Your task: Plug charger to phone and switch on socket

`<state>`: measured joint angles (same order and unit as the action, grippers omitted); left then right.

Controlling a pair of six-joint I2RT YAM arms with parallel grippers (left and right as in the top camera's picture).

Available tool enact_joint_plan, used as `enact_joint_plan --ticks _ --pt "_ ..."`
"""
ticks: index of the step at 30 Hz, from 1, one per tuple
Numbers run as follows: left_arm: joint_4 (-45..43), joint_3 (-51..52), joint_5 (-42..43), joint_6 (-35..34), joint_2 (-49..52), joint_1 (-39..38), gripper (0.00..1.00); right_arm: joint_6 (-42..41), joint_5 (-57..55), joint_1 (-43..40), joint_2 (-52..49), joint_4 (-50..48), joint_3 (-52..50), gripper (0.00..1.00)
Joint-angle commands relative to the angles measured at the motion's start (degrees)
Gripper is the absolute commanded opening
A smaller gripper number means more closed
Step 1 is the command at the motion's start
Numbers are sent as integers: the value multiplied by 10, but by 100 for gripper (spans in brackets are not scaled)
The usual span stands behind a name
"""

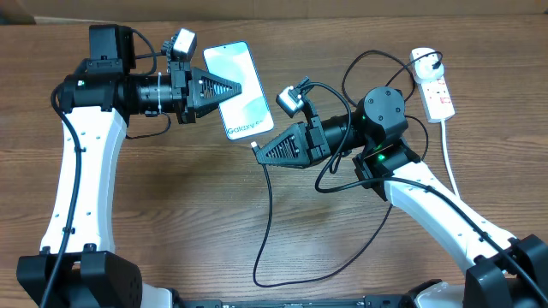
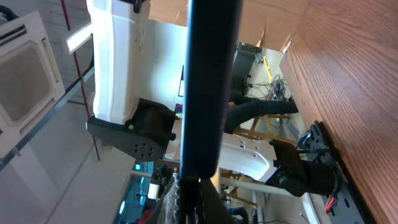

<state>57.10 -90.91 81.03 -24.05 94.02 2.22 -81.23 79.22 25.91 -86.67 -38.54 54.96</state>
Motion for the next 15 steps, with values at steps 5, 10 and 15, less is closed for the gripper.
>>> enact_joint_plan --ticks 5,10,15 --pt "-4 -11 31 -6 -15 -4 4 -15 -20 -1 7 -4 2 4" --pt "-4 -11 33 -13 -15 -4 4 -14 -28 -1 7 -5 2 4" --pt "-4 -11 35 -13 -15 -4 4 -12 -36 -1 7 -5 2 4"
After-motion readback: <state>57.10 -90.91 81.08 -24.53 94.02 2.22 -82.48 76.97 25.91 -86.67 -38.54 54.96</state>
